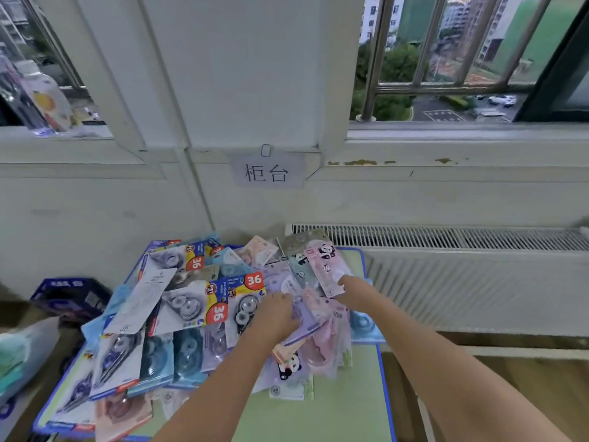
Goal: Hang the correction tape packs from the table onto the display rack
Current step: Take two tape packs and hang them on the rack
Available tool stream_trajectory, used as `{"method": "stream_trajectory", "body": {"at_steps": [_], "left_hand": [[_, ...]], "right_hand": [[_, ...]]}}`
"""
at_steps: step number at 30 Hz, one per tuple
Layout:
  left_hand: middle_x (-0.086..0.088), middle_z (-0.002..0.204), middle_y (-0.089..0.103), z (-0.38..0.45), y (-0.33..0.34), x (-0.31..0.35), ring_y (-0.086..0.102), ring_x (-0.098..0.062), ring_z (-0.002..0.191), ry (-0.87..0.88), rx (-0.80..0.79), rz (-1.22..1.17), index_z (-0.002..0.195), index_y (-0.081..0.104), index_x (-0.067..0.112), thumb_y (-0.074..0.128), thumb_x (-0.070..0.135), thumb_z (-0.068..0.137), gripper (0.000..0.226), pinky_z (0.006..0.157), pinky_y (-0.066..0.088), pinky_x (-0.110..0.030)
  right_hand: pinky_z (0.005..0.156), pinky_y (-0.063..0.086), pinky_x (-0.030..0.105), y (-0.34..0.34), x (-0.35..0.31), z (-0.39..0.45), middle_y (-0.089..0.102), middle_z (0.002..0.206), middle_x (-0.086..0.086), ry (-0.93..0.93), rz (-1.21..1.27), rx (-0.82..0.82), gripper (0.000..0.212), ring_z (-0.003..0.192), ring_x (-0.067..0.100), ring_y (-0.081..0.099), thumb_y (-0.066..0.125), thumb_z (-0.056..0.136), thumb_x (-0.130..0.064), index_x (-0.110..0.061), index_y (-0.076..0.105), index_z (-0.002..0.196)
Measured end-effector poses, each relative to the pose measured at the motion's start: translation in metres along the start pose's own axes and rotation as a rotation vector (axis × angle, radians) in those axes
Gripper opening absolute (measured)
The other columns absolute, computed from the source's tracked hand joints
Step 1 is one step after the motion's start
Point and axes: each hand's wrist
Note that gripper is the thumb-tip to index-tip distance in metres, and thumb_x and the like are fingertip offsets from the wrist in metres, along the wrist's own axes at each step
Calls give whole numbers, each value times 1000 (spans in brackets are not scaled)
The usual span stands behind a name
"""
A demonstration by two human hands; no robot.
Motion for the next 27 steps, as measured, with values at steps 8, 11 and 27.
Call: {"method": "stream_trajectory", "body": {"at_steps": [8,11,27], "left_hand": [[-8,141,41,19,13,19,31,-27,130,-17,48,-89,139,40,13,43,20,98,41,104,26,-31],[-4,144,37,21,19,24,28,-23,132,-44,111,-162,140,39,16,47,24,98,44,107,21,-27],[-12,151,29,31,24,46,29,-30,136,-416,242,-356,151,6,15,53,19,95,73,111,16,-36]], "right_hand": [[96,41,34,-7,9,54,49,136,17,56,144,52,41,123,31,48,47,94,-14,-2,43,133],[93,40,34,-8,13,65,48,132,18,61,163,99,40,119,31,49,48,94,-16,0,43,130],[94,41,32,-4,22,85,36,138,17,137,377,16,68,117,27,47,64,88,-36,1,34,137]]}}
Point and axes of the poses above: each hand's wrist, its own z-axis towards the middle knuckle, its own y-axis out of the palm, x = y × z
